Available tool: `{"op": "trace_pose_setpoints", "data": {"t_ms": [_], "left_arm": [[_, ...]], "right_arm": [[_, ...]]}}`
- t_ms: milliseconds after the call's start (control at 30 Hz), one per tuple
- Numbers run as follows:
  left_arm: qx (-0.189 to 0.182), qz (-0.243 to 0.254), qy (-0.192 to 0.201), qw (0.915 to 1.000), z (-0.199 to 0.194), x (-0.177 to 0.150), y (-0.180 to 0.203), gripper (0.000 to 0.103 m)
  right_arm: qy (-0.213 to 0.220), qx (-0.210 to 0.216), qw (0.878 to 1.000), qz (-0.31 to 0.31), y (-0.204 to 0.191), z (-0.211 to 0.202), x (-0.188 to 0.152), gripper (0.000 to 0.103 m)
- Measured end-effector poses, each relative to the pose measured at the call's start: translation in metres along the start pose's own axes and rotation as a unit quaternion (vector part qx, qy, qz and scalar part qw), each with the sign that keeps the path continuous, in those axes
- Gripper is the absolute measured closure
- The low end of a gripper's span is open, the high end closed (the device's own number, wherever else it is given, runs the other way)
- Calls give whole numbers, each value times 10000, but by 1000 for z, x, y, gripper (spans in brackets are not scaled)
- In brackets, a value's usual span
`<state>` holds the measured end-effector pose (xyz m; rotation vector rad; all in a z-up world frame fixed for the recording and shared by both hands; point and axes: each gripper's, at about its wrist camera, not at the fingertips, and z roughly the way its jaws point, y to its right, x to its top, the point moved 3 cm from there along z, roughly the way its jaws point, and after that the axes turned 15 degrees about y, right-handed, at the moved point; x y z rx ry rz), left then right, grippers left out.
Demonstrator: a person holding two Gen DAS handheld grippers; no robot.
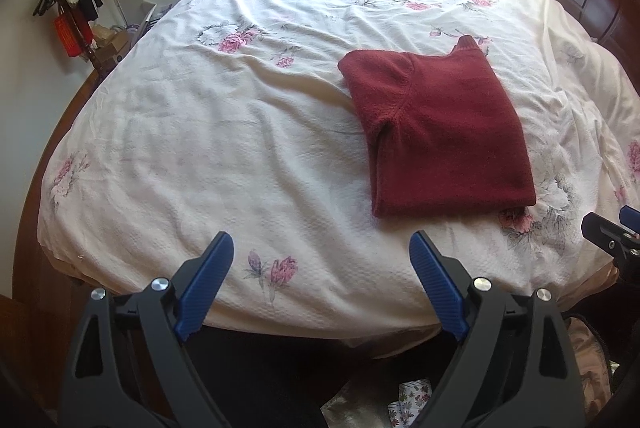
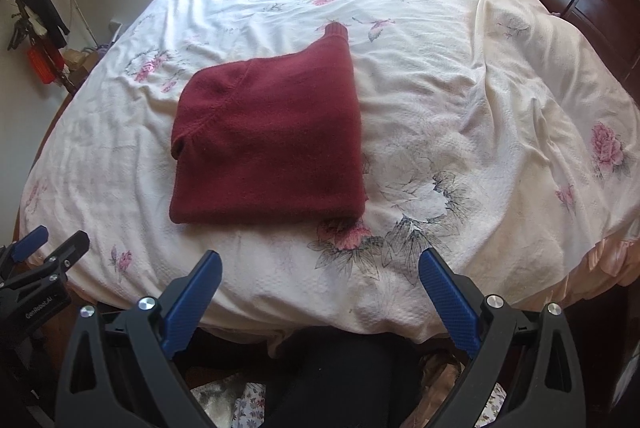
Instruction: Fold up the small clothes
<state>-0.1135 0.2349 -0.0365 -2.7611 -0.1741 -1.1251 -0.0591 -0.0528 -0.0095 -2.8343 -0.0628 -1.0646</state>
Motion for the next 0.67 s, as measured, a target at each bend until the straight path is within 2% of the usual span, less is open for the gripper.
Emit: {"op": "trace_pose_setpoints", "data": {"t_ms": [233,667], "left_arm": [[20,26,-28,10000,3,-1,0,14],[97,66,-86,9999,8,-5,-2,14]], "right_arm": [[-22,-151,9998,-141,-1,5,-1,4],[-66,-153,9998,-103,-4,5,5,4]]}}
